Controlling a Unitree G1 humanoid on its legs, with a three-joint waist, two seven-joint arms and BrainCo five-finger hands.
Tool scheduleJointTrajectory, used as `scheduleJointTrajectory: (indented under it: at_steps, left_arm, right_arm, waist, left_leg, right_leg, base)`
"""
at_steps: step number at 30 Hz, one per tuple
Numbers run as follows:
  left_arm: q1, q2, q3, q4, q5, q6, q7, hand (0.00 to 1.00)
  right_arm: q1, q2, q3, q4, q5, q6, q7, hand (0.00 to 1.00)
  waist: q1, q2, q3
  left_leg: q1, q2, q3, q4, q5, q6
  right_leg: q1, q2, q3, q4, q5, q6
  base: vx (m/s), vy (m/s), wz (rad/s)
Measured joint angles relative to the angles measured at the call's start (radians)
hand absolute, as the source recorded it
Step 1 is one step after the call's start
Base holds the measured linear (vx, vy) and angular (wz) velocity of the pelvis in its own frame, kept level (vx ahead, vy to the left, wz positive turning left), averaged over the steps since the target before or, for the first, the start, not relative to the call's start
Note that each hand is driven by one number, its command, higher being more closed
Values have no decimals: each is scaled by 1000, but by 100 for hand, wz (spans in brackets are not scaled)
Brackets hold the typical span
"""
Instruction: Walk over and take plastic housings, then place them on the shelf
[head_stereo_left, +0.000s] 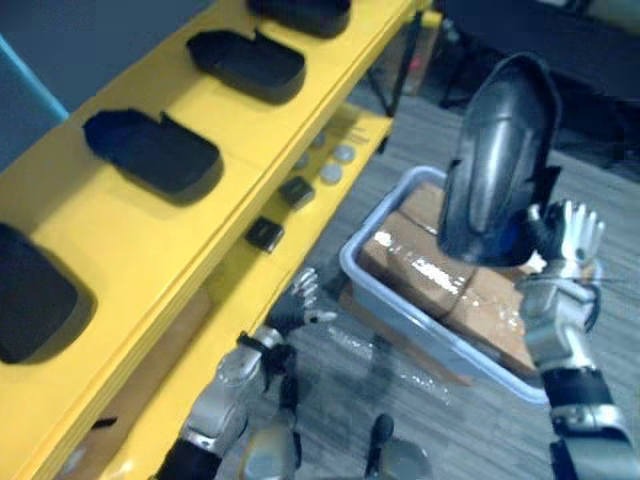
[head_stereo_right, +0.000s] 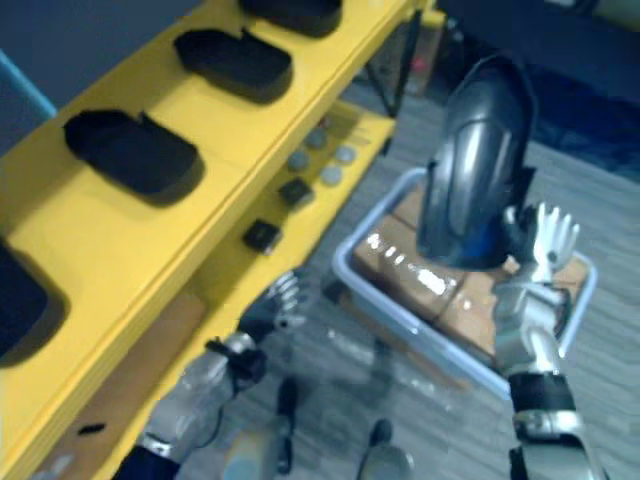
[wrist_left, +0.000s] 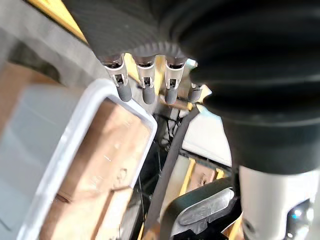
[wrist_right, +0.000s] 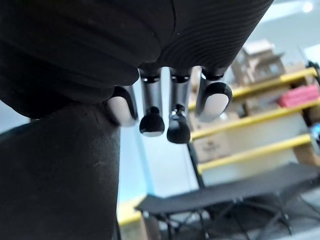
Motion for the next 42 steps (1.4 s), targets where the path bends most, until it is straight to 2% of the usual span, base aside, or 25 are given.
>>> scheduleJointTrajectory:
  at_steps: [1, 7, 13, 30, 42]
  left_arm:
    - [-18, -10, -1, 24, -11, 5, 19, 0]
    - [-100, -25, -2, 146, -47, 47, 44, 0]
    - [-139, -31, -2, 198, -66, 53, 61, 0]
    - [-169, -30, -14, 231, -65, 48, 83, 0]
    - [-169, -32, -42, 231, -65, 41, 104, 0]
  right_arm:
    - [26, 9, -1, -24, -19, -20, 0, 100]
    - [66, 20, 34, -61, -106, -158, 1, 100]
    - [76, 33, 57, -61, -132, -224, 6, 100]
    - [75, 58, 197, -59, -149, -265, 10, 100]
    - [72, 77, 281, -59, -117, -267, 10, 100]
  waist:
    - [-12, 2, -14]
    - [-35, -3, -27]
    - [-33, -6, -47]
    - [-32, -8, -56]
    - [-23, -8, -56]
  left_leg:
    - [-1, 1, 6, 0, -1, 0]
    - [17, 24, 46, -1, 0, -7]
    - [17, 24, 47, 0, 11, -12]
    - [31, 20, 38, 0, 20, -16]
    - [30, 15, 26, 0, 26, -11]
  right_leg:
    - [-2, 0, 5, -4, 3, -1]
    - [-2, 17, 41, -26, 23, -10]
    - [-1, 18, 47, -34, 33, -9]
    - [17, 19, 48, -38, 37, -10]
    - [19, 19, 46, -37, 38, -8]
  base:
    - [-13, 14, -23]
    - [-32, 5, -22]
    - [-4, -2, -2]
    - [-7, 6, 0]
    - [-1, 2, 1]
